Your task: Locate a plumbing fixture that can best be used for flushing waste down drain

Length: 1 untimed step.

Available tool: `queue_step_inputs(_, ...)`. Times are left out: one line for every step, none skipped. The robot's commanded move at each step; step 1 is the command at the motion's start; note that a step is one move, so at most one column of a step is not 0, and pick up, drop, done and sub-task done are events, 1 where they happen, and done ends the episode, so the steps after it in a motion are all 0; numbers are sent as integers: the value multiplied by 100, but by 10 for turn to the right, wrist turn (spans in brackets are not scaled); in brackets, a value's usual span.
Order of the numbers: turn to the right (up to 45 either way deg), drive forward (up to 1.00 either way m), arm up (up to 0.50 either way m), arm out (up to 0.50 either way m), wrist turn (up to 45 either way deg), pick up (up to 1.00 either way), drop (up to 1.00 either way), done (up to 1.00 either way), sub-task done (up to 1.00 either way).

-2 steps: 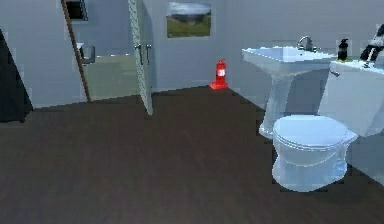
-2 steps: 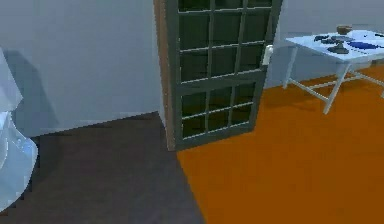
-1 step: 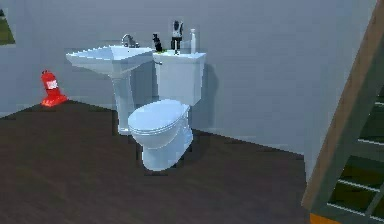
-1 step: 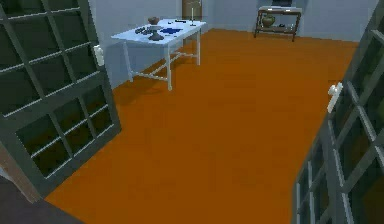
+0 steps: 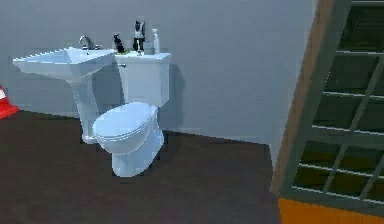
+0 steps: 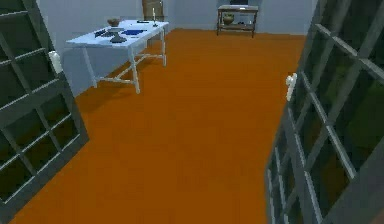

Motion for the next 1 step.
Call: queue_step_inputs(0,80,0,0,0,0,0,0,0)
